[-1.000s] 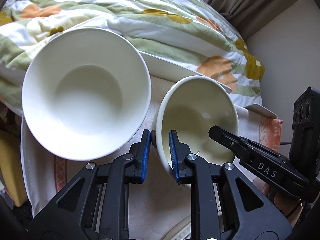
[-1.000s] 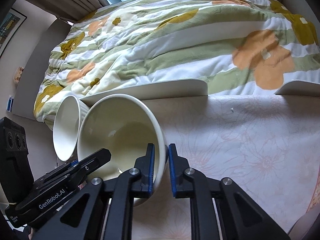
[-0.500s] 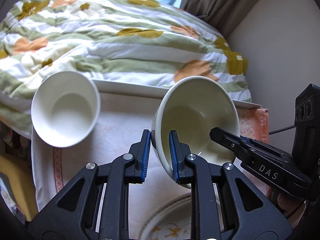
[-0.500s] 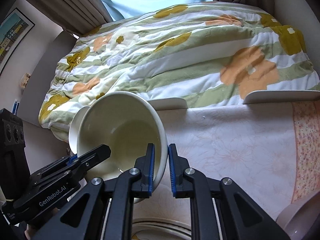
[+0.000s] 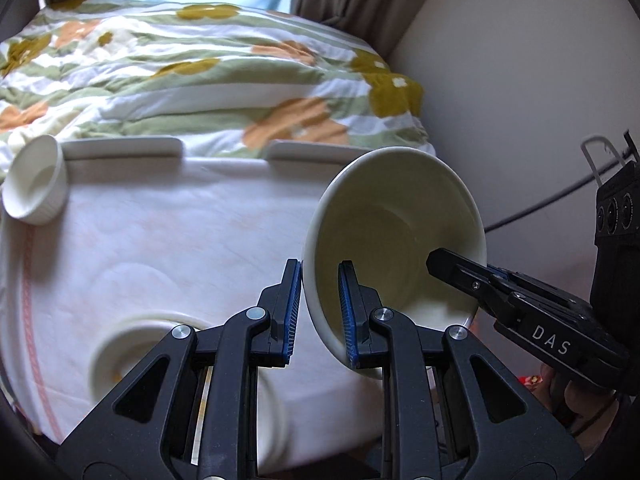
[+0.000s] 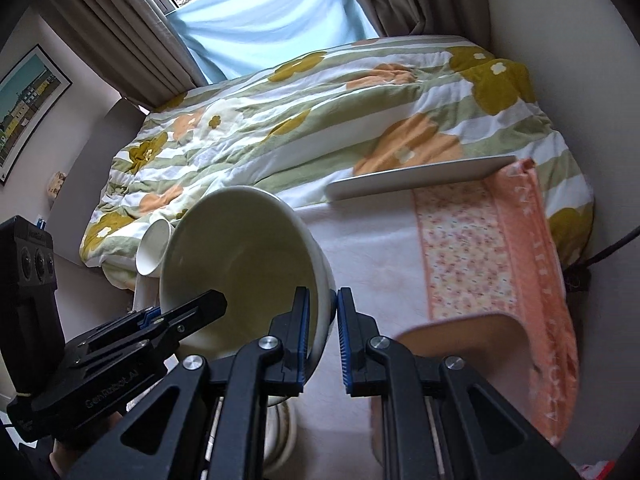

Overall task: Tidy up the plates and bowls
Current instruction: 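Carry the cream bowl with both tools and lower it into the pink dish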

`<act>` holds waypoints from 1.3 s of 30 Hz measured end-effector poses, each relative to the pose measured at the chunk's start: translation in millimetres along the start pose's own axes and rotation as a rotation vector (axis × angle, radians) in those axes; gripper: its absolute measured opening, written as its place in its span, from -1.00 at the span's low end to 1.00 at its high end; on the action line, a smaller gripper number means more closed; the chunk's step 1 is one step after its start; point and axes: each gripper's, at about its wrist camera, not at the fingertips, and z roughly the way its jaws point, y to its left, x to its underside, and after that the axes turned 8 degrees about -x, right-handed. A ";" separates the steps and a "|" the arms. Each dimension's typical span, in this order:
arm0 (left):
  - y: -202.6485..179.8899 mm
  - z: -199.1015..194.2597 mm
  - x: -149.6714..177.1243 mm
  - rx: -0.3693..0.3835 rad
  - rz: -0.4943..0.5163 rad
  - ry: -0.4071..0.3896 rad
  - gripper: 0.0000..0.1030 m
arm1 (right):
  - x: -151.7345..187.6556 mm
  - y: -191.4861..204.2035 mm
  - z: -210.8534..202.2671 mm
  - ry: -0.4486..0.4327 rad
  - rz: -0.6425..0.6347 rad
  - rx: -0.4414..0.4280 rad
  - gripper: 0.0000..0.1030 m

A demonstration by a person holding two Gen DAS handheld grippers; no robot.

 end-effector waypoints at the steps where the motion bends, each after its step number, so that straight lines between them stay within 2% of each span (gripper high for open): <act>1: -11.8 2.4 6.1 0.002 0.001 0.004 -0.68 | 4.5 -10.7 -7.2 0.002 0.005 0.003 -0.75; 5: -53.3 19.8 33.8 0.005 0.002 0.051 -0.68 | 22.2 -51.0 -25.9 0.020 0.023 0.019 -0.75; 9: -76.8 42.8 51.8 -0.013 0.028 0.121 -0.68 | 38.9 -84.9 -29.1 0.049 0.072 0.015 -0.75; 12: -86.4 60.8 59.2 -0.044 0.075 0.169 -0.68 | 49.1 -99.8 -22.5 0.073 0.105 0.019 -0.76; 15: -95.0 78.1 64.4 -0.098 0.162 0.199 -0.68 | 61.3 -111.1 -14.0 0.096 0.154 0.025 -0.75; 19: -95.9 93.6 66.1 -0.118 0.206 0.243 -0.68 | 73.2 -124.9 -0.8 0.119 0.211 0.022 -0.75; 22: -102.6 103.7 61.4 -0.143 0.276 0.250 -0.68 | 78.9 -130.0 5.6 0.126 0.239 0.014 -0.76; 26: -106.2 112.1 59.0 -0.150 0.319 0.274 -0.68 | 82.3 -135.9 10.2 0.125 0.274 0.024 -0.76; 39: -116.6 123.2 58.6 -0.208 0.452 0.277 -0.68 | 81.6 -140.9 8.4 0.113 0.310 0.062 -0.76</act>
